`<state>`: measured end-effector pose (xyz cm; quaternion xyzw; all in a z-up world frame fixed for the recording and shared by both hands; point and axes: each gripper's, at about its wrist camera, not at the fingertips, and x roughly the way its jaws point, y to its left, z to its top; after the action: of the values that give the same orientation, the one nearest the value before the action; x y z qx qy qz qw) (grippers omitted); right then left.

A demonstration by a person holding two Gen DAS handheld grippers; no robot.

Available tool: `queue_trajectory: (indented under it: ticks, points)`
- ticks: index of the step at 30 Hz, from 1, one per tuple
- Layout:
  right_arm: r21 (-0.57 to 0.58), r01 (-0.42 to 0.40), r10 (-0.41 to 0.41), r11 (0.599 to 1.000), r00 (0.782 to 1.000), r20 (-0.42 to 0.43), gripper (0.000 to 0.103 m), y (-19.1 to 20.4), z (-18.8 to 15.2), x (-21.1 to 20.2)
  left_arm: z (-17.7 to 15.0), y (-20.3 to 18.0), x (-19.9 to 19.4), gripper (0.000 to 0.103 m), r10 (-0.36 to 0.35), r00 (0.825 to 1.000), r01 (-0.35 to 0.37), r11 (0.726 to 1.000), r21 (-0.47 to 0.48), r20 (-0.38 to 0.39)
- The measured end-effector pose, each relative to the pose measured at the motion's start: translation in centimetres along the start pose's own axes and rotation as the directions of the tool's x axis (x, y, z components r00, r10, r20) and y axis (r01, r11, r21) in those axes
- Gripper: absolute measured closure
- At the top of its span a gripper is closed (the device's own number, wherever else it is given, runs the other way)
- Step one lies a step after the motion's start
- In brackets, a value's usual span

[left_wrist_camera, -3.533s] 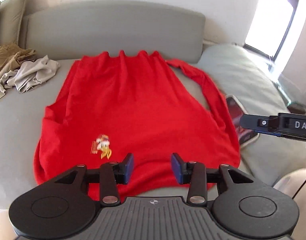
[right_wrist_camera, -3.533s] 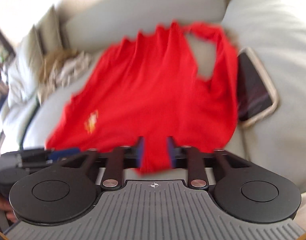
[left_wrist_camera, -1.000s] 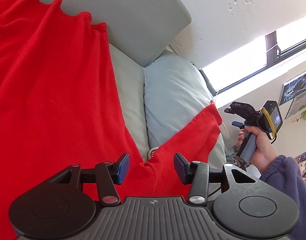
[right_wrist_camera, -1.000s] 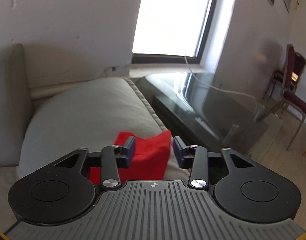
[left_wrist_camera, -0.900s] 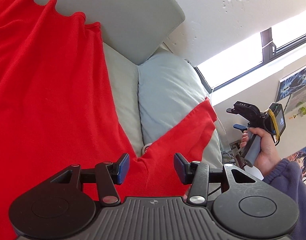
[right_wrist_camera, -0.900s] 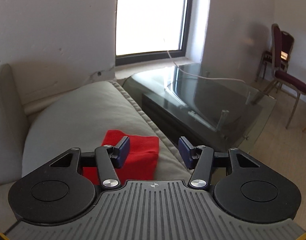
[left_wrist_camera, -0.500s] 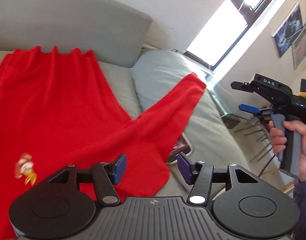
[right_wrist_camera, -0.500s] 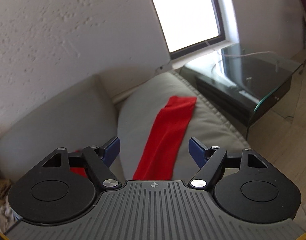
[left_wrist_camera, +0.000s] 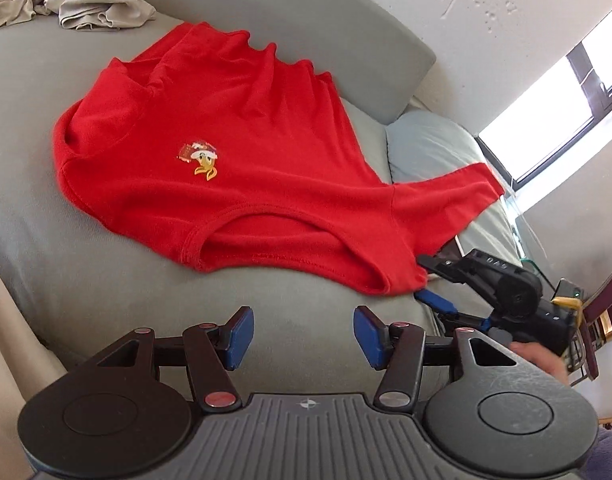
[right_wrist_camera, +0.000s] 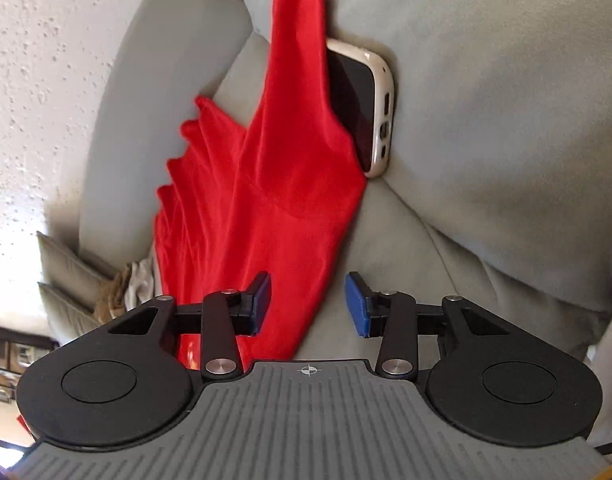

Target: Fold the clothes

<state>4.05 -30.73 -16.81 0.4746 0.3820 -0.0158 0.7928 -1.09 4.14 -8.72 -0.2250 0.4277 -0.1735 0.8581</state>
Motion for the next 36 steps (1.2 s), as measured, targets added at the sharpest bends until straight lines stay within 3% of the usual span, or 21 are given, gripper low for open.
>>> queue_trajectory:
  ticks: [3,5,6,11,13,15,17,19,22,24,29,32,36]
  points:
    - [-0.115,0.019,-0.009,0.993,0.996,0.085,0.060,0.7,0.1,1.1,-0.2,0.3,-0.3,0.051,-0.004,0.999,0.004,1.000,-0.008,0.046]
    - [-0.136,0.051,-0.035,0.989,0.993,0.116,0.071,1.0,0.2,1.3,-0.5,0.8,-0.3,0.051,-0.007,0.999,0.008,1.000,-0.020,0.052]
    - [-0.146,0.074,-0.056,0.986,0.991,0.122,0.100,1.2,0.4,1.3,-0.6,1.0,-0.4,0.051,-0.005,0.998,0.006,1.000,-0.025,0.055]
    - [-0.216,0.072,-0.045,0.974,0.991,0.128,0.100,2.5,-0.5,-1.7,-0.7,2.2,-0.8,0.051,0.012,0.997,-0.008,0.999,-0.052,0.074]
    - [-0.233,0.098,-0.077,0.968,0.992,0.098,0.100,2.8,-0.8,-2.4,-0.4,2.6,-0.9,0.051,0.030,0.996,-0.024,0.997,-0.069,0.085]
    - [-0.228,0.133,-0.125,0.964,0.991,0.050,0.099,2.4,-0.5,-1.5,-0.2,3.1,-1.3,0.052,0.051,0.994,-0.042,0.995,-0.092,0.098]
    - [-0.195,0.092,-0.086,0.976,0.996,0.039,0.096,1.7,-0.1,-1.1,-0.1,3.8,-1.9,0.052,0.062,0.991,-0.048,0.992,-0.114,0.119]
    - [-0.160,0.043,-0.040,0.986,0.999,0.021,0.073,1.3,-0.2,-1.4,0.0,4.6,-2.5,0.052,0.071,0.988,-0.051,0.988,-0.146,0.140]
    - [-0.220,0.047,-0.042,0.974,0.999,0.025,0.057,1.7,-1.0,-2.1,0.2,5.8,-3.1,0.052,0.100,0.980,-0.064,0.977,-0.205,0.173]
    - [-0.258,0.062,-0.058,0.964,0.998,0.025,0.057,1.9,-1.5,-2.6,0.4,6.3,-3.5,0.052,0.130,0.971,-0.080,0.967,-0.241,0.200]
    - [-0.212,-0.001,-0.007,0.977,0.999,-0.037,0.057,1.4,-2.2,-3.1,1.3,7.6,-3.9,0.051,0.203,0.949,-0.118,0.938,-0.325,0.240]
    - [-0.161,-0.027,0.018,0.987,0.998,-0.057,0.056,1.5,-2.2,-2.0,2.4,8.2,-2.3,0.051,0.195,0.964,-0.120,0.926,-0.358,0.181]
    - [-0.091,-0.062,0.054,0.994,0.995,-0.082,0.058,1.5,-2.2,-0.6,3.6,9.2,-1.2,0.052,0.227,0.957,-0.127,0.890,-0.439,0.183]
